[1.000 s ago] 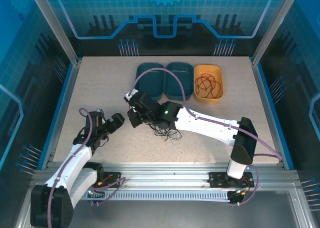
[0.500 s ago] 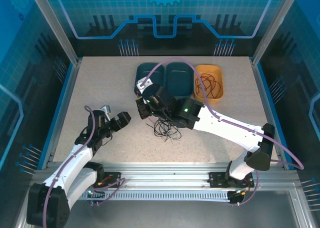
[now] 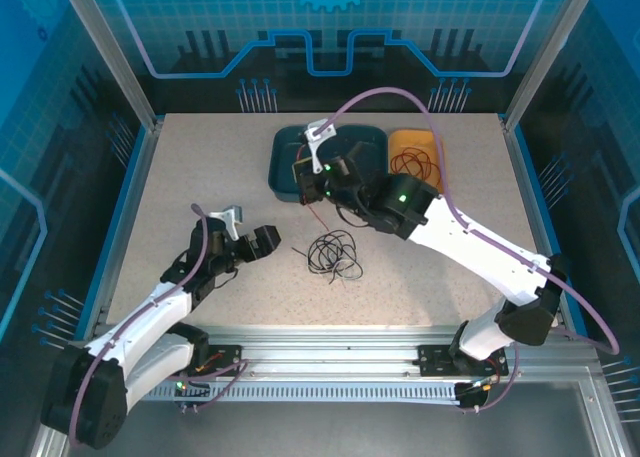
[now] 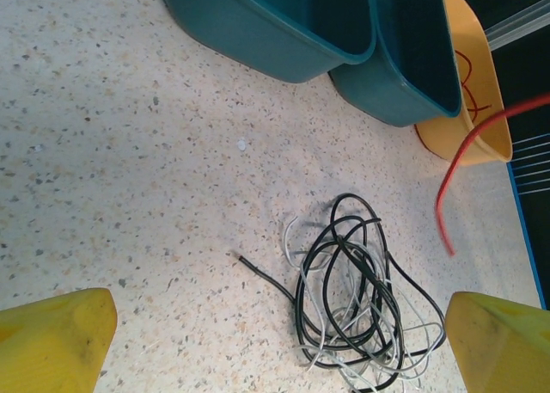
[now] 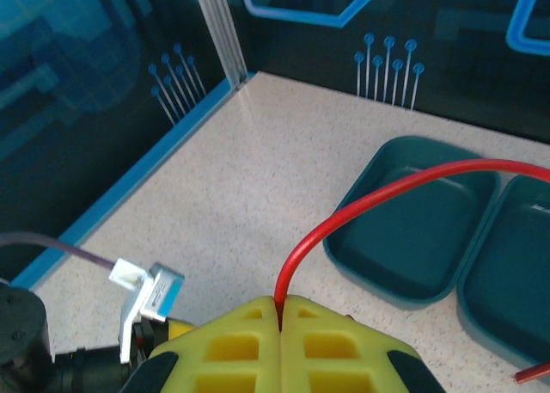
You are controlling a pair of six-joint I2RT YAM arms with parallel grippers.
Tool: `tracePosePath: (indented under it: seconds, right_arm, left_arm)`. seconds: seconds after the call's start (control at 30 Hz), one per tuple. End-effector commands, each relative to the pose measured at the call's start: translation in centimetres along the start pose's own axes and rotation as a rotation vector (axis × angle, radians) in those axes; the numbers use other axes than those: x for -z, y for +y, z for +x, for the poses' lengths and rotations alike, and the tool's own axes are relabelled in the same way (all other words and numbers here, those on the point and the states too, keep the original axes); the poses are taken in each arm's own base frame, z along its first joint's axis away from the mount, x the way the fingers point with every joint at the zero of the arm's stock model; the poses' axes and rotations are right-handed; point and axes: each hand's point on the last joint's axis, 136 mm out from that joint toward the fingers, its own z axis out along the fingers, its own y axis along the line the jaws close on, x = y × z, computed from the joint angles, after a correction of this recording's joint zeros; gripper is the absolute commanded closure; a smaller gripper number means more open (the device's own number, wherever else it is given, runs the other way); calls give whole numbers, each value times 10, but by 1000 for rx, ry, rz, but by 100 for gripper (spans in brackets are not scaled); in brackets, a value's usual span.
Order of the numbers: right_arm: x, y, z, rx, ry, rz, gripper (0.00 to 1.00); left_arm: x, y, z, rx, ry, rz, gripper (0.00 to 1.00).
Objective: Untangle the cables
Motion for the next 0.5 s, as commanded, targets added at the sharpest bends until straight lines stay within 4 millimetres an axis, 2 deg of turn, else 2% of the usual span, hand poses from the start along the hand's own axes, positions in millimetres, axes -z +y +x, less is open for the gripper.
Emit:
tracePosePath:
  seconds: [0.0,0.23,0.47]
  right_arm:
    - [22,-8,-30,-15,-63,-27,100]
    - [27,-34,-43,-37,-75,-4,100]
    - [39,-58,-59,-16,-96,52,100]
  left_arm:
    - [0,-23,-19,-56,-53,51,1]
    - [-6,-41,-31,-79,-78,75,1]
    - [-19,-42,-12,-76,-30,77,1]
